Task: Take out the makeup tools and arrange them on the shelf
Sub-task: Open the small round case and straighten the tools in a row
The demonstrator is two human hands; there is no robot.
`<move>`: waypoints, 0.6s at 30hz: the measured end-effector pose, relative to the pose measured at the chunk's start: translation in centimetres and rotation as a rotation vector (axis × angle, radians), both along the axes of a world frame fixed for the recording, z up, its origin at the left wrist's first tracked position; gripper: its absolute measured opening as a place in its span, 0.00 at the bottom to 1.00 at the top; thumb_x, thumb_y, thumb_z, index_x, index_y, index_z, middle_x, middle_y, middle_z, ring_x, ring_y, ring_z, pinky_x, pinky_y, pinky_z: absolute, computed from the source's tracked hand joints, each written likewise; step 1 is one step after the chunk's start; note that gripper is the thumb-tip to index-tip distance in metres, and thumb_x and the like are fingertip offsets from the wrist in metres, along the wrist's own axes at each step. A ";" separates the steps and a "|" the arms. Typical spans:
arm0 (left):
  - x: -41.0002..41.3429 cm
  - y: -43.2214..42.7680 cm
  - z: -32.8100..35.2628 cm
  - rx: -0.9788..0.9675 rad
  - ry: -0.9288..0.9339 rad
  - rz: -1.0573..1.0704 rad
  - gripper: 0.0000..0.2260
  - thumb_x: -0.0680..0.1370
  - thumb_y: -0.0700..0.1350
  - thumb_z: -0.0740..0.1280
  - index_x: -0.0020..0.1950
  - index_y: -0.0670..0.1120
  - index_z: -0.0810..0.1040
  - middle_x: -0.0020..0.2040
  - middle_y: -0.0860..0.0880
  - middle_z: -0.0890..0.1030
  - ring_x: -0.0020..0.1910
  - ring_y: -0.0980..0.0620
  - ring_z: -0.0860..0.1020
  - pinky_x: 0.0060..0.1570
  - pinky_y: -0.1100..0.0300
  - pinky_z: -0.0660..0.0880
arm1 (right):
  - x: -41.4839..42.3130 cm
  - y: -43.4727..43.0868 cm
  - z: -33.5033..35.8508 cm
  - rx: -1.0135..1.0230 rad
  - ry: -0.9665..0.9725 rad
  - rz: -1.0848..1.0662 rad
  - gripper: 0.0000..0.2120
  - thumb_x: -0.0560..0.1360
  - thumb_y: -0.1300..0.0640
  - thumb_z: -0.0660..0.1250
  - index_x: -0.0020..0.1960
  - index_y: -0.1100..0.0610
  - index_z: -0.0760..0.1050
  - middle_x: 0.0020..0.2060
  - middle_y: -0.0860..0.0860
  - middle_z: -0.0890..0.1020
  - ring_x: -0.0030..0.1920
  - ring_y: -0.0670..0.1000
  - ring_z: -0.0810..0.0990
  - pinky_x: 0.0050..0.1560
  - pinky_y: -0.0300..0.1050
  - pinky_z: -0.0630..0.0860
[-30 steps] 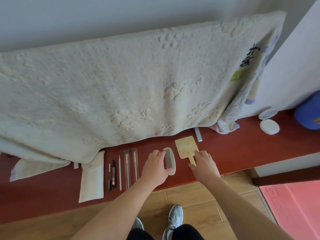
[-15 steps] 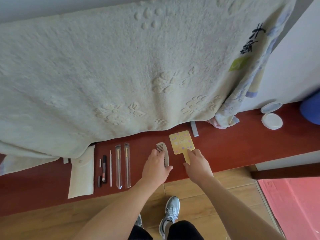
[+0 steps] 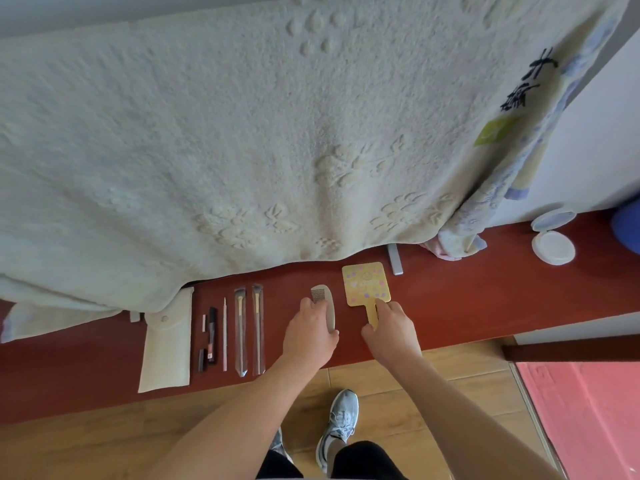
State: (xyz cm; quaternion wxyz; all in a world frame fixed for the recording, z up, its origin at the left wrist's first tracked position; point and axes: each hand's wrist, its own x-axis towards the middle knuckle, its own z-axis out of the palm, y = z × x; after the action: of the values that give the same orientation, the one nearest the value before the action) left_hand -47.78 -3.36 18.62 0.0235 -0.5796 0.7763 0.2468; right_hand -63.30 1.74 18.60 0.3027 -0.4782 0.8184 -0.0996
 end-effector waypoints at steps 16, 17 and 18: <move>6.1 -0.6 -0.2 -0.044 -0.032 0.093 0.19 0.74 0.54 0.72 0.60 0.48 0.74 0.56 0.48 0.73 0.49 0.48 0.81 0.46 0.57 0.79 | 6.1 -1.4 -0.4 -0.030 -0.007 0.091 0.21 0.74 0.58 0.62 0.67 0.58 0.68 0.54 0.54 0.74 0.47 0.54 0.76 0.46 0.45 0.75; 6.3 -0.6 -0.2 -0.043 -0.033 0.095 0.18 0.74 0.54 0.73 0.60 0.48 0.74 0.56 0.48 0.73 0.49 0.48 0.81 0.46 0.57 0.80 | 6.4 -1.4 -0.5 -0.032 -0.009 0.095 0.22 0.74 0.58 0.62 0.68 0.58 0.68 0.54 0.54 0.74 0.47 0.54 0.76 0.45 0.45 0.75; 6.5 -0.6 -0.2 -0.044 -0.034 0.097 0.18 0.74 0.54 0.73 0.60 0.48 0.74 0.57 0.48 0.74 0.49 0.48 0.81 0.46 0.57 0.80 | 6.6 -1.4 -0.5 -0.037 -0.010 0.101 0.23 0.74 0.58 0.62 0.68 0.58 0.67 0.54 0.54 0.74 0.47 0.54 0.76 0.45 0.45 0.74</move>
State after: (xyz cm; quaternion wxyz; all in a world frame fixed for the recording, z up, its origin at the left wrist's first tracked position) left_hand -41.33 -3.95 18.44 0.0120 -0.6209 0.7522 0.2206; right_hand -56.69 0.35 18.07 0.3027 -0.5240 0.7896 -0.1016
